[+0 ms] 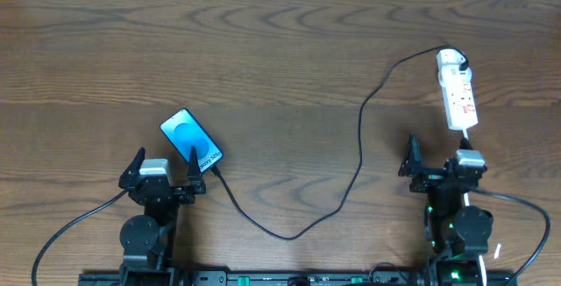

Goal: Plug charger to phone and switch on socket

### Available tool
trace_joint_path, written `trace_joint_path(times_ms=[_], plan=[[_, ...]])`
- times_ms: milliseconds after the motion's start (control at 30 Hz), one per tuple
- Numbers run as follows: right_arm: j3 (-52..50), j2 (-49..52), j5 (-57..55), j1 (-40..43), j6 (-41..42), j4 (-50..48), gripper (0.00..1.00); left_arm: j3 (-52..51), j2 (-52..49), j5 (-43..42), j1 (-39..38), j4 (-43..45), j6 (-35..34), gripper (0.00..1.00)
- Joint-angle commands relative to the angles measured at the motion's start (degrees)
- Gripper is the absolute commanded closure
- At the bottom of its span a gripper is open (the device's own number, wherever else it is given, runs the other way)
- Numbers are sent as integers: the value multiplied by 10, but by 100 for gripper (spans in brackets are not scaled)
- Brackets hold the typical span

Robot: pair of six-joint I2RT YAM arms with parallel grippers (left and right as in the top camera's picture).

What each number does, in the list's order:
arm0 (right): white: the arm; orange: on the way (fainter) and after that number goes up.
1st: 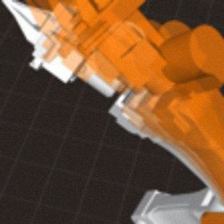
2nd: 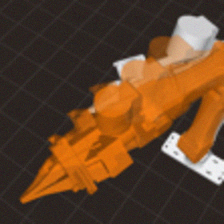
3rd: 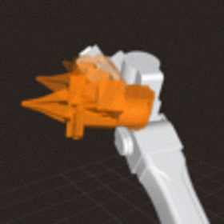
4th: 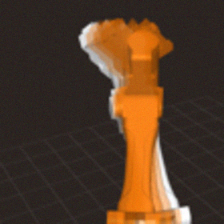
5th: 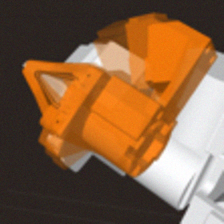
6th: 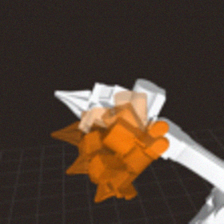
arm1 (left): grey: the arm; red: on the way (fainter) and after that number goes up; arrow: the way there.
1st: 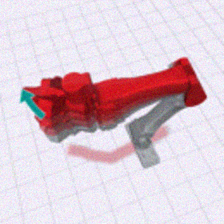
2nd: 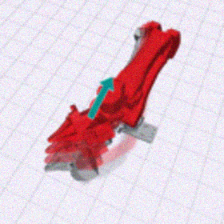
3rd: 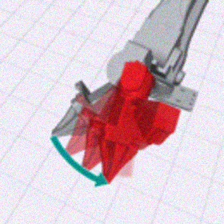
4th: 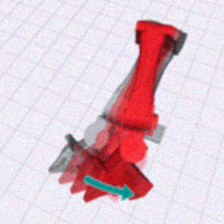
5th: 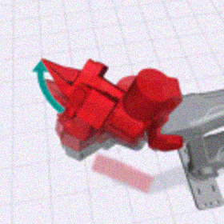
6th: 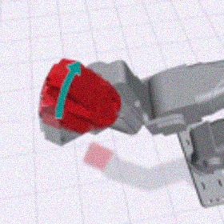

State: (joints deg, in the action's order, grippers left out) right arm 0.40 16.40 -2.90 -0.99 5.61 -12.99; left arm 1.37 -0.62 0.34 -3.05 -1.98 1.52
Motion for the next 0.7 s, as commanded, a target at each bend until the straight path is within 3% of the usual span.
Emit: trace_joint_path(times_ms=[0, 367, 667], plan=[[-1, -38, -15, -7, -14, 12, 1, -11, 4, 5, 3, -23, -1, 3], [-1, -160, -22, -14, -44, 135, 1, -11, 4, 5, 3, -23, -1, 2], [-1, -161, -45, -14, -50, 160, 1, -11, 4, 5, 3, -23, -1, 2]])
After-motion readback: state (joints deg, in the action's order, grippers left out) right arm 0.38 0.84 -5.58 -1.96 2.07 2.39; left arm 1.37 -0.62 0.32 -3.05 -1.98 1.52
